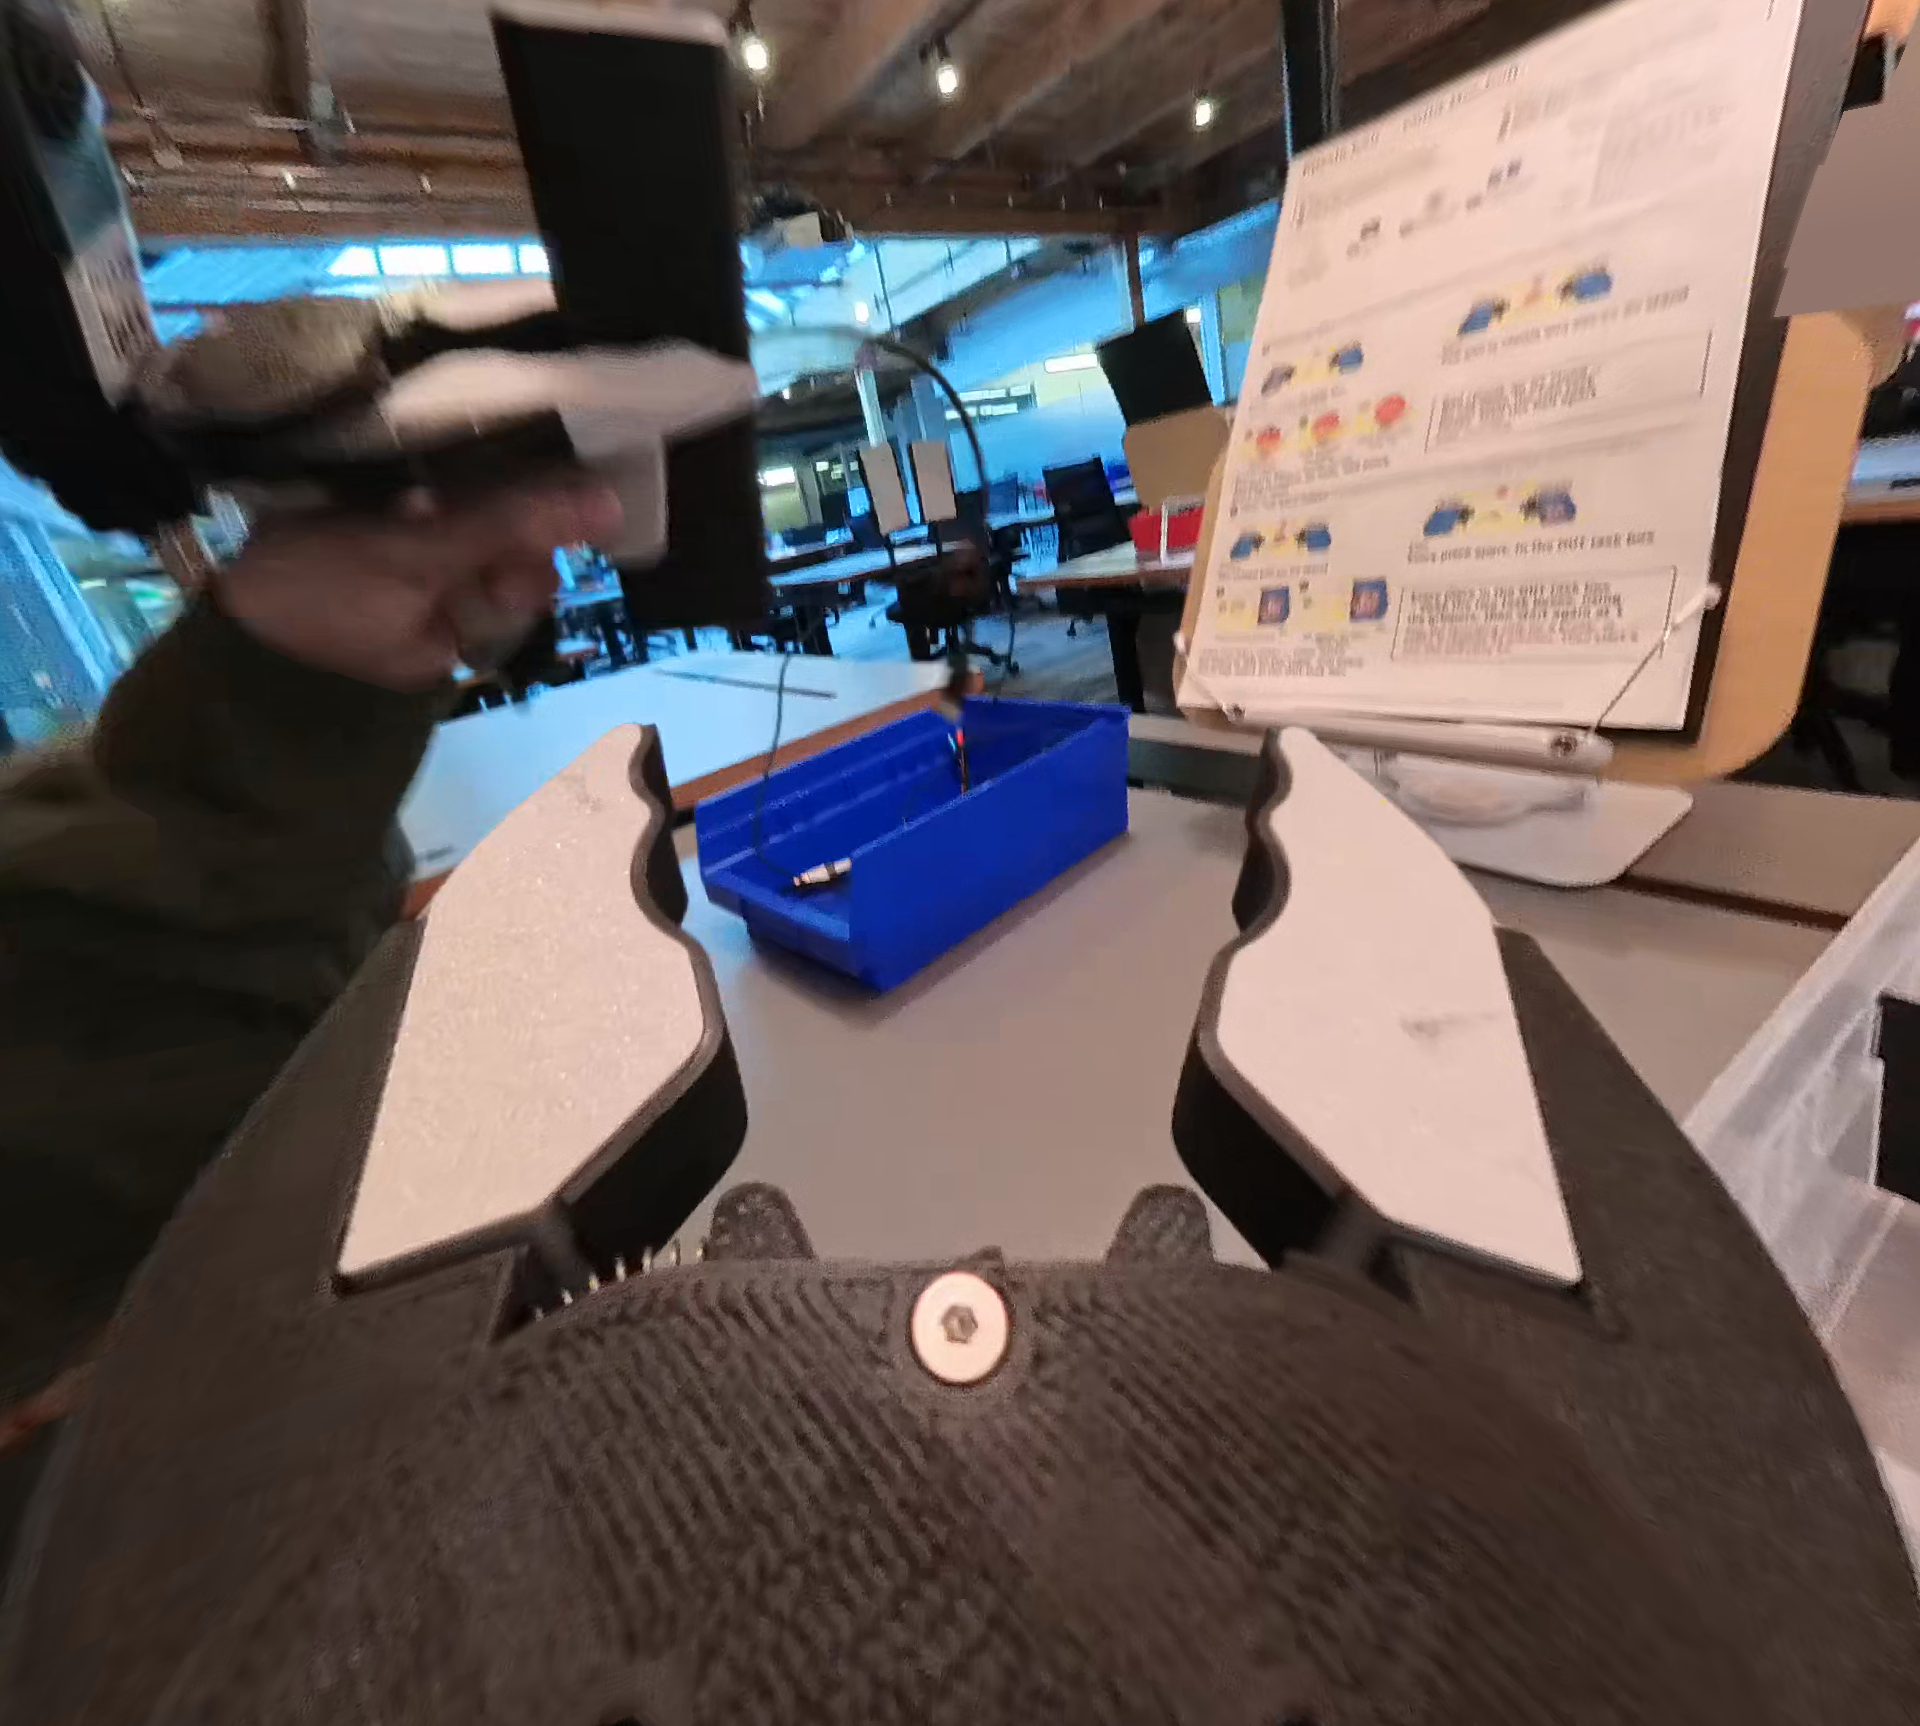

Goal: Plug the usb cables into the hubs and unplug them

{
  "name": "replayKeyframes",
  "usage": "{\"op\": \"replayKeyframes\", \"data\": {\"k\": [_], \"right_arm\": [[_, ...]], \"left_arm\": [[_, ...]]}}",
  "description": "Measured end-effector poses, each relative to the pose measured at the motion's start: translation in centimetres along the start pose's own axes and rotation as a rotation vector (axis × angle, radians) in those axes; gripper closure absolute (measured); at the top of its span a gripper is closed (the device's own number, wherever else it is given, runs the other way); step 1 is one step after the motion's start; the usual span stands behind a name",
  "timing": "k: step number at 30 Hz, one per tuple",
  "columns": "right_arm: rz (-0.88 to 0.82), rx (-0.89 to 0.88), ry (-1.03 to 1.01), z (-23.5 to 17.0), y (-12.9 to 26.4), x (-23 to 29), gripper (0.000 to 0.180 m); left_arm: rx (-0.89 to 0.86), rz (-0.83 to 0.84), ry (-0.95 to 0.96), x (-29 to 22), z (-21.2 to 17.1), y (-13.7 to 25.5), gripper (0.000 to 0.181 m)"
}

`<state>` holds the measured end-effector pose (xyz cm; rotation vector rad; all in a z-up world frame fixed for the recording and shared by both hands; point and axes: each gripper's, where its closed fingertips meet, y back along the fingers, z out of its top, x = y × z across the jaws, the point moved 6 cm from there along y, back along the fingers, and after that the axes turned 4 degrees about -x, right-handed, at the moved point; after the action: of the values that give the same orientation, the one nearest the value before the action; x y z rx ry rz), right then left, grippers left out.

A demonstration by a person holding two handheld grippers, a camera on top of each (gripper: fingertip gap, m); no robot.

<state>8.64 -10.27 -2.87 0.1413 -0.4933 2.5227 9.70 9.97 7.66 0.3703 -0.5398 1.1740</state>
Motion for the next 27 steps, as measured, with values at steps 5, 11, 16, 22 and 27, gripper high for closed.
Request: {"op": "replayKeyframes", "data": {"k": [5,11,16,22,27], "right_arm": [[-0.002,-0.073,0.021,1.8,0.7,1.1,0.076],[0.087,0.054,0.037,-1.6,-0.2,1.2,0.090],[0.207,0.071,0.008,-2.9,-0.6,2.1,0.119],[0.298,0.079,0.008,-2.4,-0.1,1.7,0.119],[0.086,0.054,-0.036,-2.2,0.4,-1.1,0.119]], "left_arm": [[-0.025,-0.056,-0.084,-9.4,-1.9,-0.8,0.151],[-0.020,-0.076,-0.158,-16.5,-4.4,-0.9,0.151],[-0.040,-0.049,-0.197,-17.8,-4.9,-0.3,0.151],[-0.120,-0.107,-0.189,-18.3,-4.5,0.6,0.130],[-0.177,-0.037,-0.193,-19.0,-4.6,2.5,0.122]]}}
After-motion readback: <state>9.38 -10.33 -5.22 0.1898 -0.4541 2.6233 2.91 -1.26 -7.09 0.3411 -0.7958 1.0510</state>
